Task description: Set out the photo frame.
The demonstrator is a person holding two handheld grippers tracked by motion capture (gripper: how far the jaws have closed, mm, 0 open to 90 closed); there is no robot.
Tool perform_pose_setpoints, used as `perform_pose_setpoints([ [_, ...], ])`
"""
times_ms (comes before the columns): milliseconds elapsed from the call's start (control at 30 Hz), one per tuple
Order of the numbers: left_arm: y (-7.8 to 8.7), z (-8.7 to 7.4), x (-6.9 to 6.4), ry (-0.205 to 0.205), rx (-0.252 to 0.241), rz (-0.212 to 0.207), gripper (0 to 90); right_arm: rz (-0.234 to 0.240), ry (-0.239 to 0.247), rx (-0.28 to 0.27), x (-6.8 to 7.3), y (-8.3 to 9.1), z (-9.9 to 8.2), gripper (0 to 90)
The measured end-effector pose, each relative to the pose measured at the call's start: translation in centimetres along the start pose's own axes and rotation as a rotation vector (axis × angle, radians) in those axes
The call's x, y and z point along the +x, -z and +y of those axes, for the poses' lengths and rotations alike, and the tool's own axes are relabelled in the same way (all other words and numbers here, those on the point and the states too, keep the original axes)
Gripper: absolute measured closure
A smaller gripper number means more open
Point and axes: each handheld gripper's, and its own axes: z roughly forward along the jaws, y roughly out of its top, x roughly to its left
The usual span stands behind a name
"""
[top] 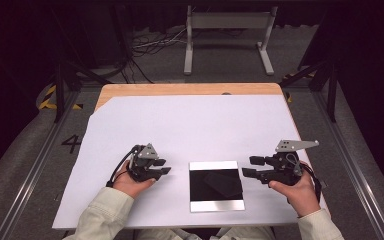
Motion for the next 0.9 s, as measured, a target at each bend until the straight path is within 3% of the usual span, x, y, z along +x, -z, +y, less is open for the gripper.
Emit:
perform_pose_setpoints([
  [67, 0.0, 0.0, 0.0, -0.004, -0.002, 0.001, 62.1, 0.007, -0.038, -0.011, -0.2, -0.1, -0.2, 32.4],
  [233, 0.0, 0.0, 0.0, 0.000, -0.002, 0.000, 61.9, 0.002, -0.078, -0.037, -0.5, -0.5, -0.8, 28.4],
  [633, 0.1, 0.0, 0.0, -0.001, -0.003, 0.003, 61.5, 0.009, -0.087, -0.044, 0.4, -1.1, -1.3, 25.4],
  [900, 0.1, 0.0, 0.0, -0.001, -0.003, 0.003, 61.4, 0.021, -0.124, -0.035, 0.9, -2.0, -1.8, 23.3],
])
